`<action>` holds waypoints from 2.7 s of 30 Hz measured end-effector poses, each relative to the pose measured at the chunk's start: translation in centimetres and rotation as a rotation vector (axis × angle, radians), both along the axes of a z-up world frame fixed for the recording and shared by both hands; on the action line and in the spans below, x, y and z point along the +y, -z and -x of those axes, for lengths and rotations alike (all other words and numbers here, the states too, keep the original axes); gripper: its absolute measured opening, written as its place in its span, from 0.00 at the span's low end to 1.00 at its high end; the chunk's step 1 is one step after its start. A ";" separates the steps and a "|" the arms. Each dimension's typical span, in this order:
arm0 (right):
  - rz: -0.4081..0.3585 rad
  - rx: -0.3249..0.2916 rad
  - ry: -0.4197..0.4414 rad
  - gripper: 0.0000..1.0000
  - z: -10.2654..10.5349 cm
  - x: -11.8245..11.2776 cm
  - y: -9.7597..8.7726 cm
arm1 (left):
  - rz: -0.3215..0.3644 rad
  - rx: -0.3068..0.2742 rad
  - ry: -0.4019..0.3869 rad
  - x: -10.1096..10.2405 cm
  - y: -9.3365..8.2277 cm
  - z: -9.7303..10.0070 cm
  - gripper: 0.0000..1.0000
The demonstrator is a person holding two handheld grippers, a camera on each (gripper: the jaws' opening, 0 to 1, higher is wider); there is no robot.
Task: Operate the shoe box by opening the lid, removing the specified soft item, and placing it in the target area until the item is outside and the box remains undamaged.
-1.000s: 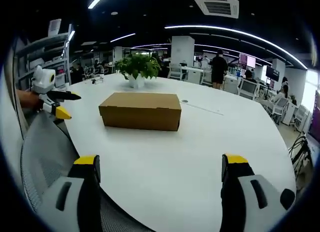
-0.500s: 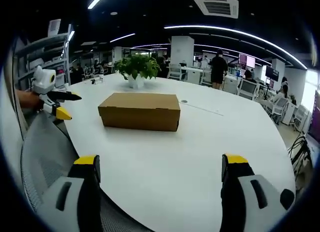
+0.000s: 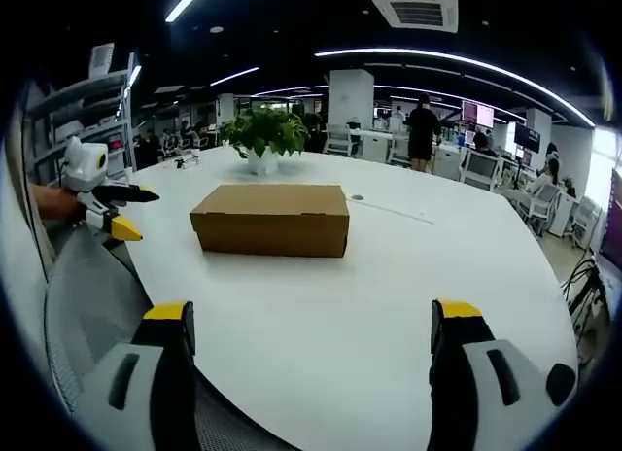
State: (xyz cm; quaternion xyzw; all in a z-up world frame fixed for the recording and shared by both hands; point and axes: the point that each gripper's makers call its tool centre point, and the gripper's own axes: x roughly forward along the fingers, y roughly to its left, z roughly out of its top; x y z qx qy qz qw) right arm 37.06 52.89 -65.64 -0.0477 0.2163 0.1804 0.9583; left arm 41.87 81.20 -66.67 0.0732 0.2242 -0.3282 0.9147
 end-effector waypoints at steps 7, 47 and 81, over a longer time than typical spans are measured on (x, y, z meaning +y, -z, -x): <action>0.015 0.002 -0.012 0.96 -0.3 -0.1 -0.2 | -0.002 -0.005 0.010 -0.4 -0.1 -0.6 0.98; 0.081 0.064 -0.248 0.96 -6.3 -0.3 -0.6 | -0.035 0.034 -0.055 -1.6 -0.3 -4.6 0.89; 0.198 0.142 -0.667 0.96 -14.9 1.5 1.4 | -0.103 0.111 -0.102 -0.6 2.1 -8.2 0.84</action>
